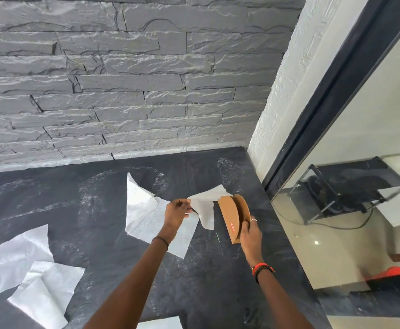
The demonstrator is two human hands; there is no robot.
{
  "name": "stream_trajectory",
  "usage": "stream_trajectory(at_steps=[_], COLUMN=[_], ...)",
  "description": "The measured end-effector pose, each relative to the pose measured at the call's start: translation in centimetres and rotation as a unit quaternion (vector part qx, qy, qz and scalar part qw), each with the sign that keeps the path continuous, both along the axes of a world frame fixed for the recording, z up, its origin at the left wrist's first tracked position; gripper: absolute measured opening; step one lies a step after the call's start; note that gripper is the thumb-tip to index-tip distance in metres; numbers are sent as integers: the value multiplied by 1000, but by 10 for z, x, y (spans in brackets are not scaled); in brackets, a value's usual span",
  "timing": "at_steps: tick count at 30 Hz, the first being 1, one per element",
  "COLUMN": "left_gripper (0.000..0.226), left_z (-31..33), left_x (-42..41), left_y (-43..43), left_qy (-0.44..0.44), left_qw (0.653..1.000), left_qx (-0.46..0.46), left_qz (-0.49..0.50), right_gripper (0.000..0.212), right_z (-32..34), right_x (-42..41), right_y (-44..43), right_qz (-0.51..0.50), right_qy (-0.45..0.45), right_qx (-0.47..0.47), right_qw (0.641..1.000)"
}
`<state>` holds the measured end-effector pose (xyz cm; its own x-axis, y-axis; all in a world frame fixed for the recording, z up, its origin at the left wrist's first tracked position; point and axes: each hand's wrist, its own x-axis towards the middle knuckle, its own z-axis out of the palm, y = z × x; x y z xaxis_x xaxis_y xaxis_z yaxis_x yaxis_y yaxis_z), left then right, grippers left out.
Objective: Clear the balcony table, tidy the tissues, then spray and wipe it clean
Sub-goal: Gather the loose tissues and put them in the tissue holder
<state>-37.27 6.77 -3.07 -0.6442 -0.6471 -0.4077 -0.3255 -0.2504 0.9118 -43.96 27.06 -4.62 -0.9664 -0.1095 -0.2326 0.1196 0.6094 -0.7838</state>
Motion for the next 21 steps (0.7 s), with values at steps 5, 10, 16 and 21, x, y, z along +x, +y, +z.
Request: stream_trajectory(at_steps=[5, 10, 16, 21], left_gripper=[14, 14, 16, 17], left_z=[7, 12, 18, 20], left_x=[12, 25, 38, 42], left_y=[-11, -27, -33, -33], left_qy=[31, 15, -2, -15], left_qw=[999, 999, 1000, 999], left_qx=[24, 22, -11, -30], left_qz=[33, 32, 13, -7], right_gripper=[28, 17, 16, 18], right_z=[4, 5, 7, -3], right_x=[-11, -29, -47, -55], right_y=[-8, -30, -55, -58], right_qz=[13, 35, 57, 79], right_qy=[-1, 5, 12, -20], right_qx=[3, -18, -17, 13], right_qw=[1000, 999, 998, 997])
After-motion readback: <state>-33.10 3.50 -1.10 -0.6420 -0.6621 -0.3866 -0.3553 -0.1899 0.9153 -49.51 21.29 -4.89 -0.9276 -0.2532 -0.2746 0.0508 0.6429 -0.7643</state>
